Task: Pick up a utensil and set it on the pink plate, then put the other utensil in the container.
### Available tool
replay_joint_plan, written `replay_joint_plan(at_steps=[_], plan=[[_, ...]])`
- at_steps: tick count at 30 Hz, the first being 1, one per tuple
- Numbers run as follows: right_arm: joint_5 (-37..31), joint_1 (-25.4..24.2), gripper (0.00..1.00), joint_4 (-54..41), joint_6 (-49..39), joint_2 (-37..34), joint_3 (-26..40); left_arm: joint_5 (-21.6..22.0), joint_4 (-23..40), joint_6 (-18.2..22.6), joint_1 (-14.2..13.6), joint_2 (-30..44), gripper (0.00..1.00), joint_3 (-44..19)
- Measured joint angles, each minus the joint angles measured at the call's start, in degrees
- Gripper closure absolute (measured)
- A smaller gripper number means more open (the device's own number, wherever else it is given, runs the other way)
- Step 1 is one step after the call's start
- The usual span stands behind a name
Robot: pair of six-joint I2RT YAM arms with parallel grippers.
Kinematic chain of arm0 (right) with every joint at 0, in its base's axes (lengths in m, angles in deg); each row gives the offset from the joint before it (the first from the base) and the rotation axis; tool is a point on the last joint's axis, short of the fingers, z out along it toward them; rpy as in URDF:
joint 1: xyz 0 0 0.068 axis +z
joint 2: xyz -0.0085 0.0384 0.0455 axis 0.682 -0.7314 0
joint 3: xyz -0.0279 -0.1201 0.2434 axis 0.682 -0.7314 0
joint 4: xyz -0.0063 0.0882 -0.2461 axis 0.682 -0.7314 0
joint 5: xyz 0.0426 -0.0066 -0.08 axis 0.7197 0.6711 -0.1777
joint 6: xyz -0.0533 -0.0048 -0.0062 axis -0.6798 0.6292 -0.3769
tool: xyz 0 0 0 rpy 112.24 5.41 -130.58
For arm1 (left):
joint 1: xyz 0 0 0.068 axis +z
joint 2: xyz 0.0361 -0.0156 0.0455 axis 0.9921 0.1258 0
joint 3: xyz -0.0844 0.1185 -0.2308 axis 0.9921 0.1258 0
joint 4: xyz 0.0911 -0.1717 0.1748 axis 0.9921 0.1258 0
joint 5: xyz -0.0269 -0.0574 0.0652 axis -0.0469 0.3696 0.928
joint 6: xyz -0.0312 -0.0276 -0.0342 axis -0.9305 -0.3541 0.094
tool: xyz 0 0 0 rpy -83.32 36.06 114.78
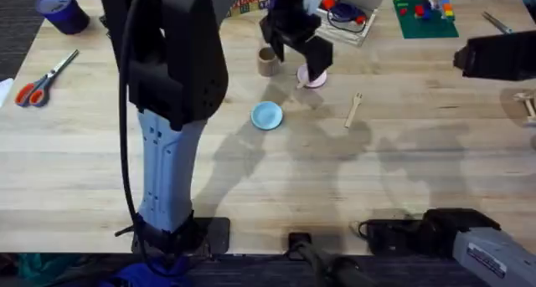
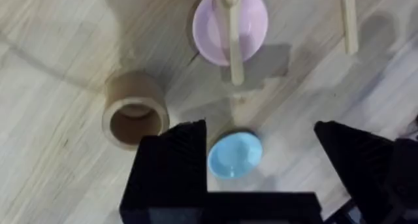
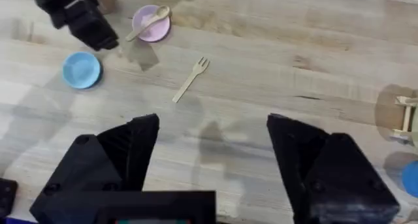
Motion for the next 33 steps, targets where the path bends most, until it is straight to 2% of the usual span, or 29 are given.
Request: replay_joint_plan(at_steps=[8, 15, 20, 24, 28, 30, 33], plan=[[0.0, 0.0, 0.005, -1.0, 0.0, 0.0, 0.0, 0.1, 4.9, 3.0, 2.4, -1.0, 0.002, 0.0], [0.0, 0.0, 0.005, -1.1, 0.0, 0.0, 0.0, 0.1, 8.7, 4.3, 3.8, -7.5, 0.001, 0.0], [0.0, 0.0, 0.005, -1.1, 0.0, 0.0, 0.0, 0.1, 10.1, 5.1, 6.8, -13.1, 0.002, 0.0], [0.0, 0.0, 0.005, -1.1, 0.0, 0.0, 0.0, 0.1, 9.6, 5.8, 10.2, -18.2, 0.001, 0.8], [0.0, 0.0, 0.005, -1.1, 0.0, 0.0, 0.0, 0.1, 7.4, 6.3, 13.4, -25.2, 0.002, 6.5], [0.0, 0.0, 0.005, -1.1, 0.0, 0.0, 0.0, 0.1, 5.3, 6.7, 14.6, -29.0, 0.002, 11.2], [0.0, 0.0, 0.006, -1.1, 0.0, 0.0, 0.0, 0.1, 0.1, 7.1, 16.5, -36.1, 0.002, 21.4]])
